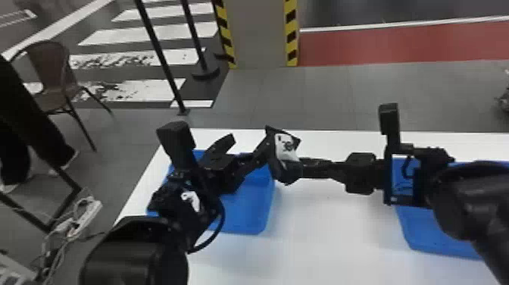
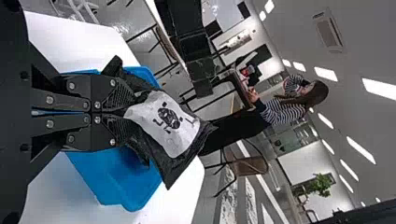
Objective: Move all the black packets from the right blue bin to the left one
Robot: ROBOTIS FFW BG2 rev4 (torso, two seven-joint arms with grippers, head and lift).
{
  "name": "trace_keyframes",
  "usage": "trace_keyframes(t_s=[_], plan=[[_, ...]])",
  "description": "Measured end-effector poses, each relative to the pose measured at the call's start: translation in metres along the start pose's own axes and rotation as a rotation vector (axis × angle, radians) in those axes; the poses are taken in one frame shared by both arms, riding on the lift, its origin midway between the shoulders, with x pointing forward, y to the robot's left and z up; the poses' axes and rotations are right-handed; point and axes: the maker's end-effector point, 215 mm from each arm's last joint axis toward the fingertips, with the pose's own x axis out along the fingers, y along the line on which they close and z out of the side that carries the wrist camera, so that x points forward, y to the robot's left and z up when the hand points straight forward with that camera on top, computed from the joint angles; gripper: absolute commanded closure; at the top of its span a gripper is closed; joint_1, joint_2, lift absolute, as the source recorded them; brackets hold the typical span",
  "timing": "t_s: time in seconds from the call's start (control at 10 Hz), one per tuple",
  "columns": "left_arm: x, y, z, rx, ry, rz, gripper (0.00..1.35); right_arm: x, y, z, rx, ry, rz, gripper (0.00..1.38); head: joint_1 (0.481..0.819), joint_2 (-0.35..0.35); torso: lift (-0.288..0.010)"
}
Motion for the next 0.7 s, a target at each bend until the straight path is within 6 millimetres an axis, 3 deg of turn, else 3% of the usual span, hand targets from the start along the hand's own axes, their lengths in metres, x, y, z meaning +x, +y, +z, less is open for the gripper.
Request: trace_keyframes(t_s=[0.3, 0.5, 0.6, 0.7], plan=[[0.003, -0.011, -0.015, -0.025, 0.063, -0.038, 0.13, 0.004, 0.002, 0.013, -0.032, 0.011, 0.011, 1.14, 0.695, 0.227, -0.110], [0.004, -0.018, -0.026, -0.055, 0.099, -0.058, 0.22, 0.005, 0.001, 0.011, -0.015, 0.006, 0.015, 1.14, 0.695, 0.219, -0.110], [0.003, -0.019, -0.030, -0.065, 0.109, -0.063, 0.33, 0.006, 0.001, 0.007, -0.008, 0.009, 0.015, 1.14, 0.695, 0.216, -0.110], [0.003, -0.020, -0.031, -0.069, 0.112, -0.065, 0.58, 0.008, 0.001, 0.007, -0.006, 0.009, 0.014, 1.14, 0.695, 0.217, -0.110]])
